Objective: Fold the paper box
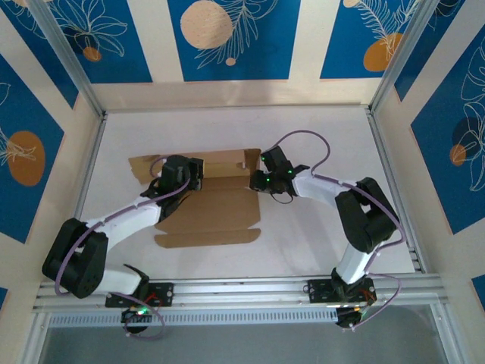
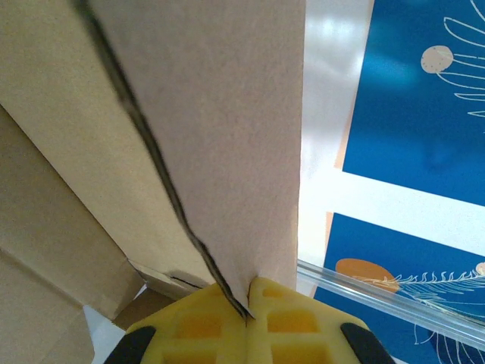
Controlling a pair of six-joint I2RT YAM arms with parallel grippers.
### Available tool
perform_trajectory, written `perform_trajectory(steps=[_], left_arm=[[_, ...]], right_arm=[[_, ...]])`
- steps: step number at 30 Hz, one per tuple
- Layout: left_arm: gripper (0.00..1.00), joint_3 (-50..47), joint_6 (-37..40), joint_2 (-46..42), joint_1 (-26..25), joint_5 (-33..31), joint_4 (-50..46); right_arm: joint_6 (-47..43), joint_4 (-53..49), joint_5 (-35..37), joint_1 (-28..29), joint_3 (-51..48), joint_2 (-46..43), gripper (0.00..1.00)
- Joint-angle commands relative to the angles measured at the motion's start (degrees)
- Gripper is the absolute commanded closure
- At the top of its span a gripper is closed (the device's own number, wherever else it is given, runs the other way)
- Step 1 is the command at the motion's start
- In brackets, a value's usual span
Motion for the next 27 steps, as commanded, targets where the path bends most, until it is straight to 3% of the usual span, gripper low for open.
perform_trajectory(steps=[1, 9, 16, 19, 24, 27], left_arm=[[1.0, -0.7, 0.0, -0.7, -1.0, -0.5, -5.4], [1.0, -1.0, -0.7, 0.0, -1.3, 0.2, -3.9], [1.0, -0.2, -0.7, 0.5, -1.4, 0.3, -3.9], [1.0, -0.4, -0.8, 0.8, -1.5, 0.5, -3.4], [1.0, -0.6, -1.0, 0.6, -1.6, 0.3, -3.1], [1.0, -0.6, -0.9, 0.1, -1.6, 0.0, -3.5]], right_arm=[[1.5, 1.4, 2.9, -4.7, -2.7, -4.0, 0.64], [-2.4, -8.5, -1.9, -13.9, 9.2, 1.0, 0.61], [-10.3, -5.4, -16.0, -7.5, 3.5, -11.7, 0.69], [-11.2, -6.7, -18.2, -4.1, 2.8, -15.5, 0.75], [-10.2, -7.9, -21.4, -0.4, 6.7, -14.5, 0.76], [-8.8, -10.1, -17.3, 0.2, 10.6, -10.4, 0.76]])
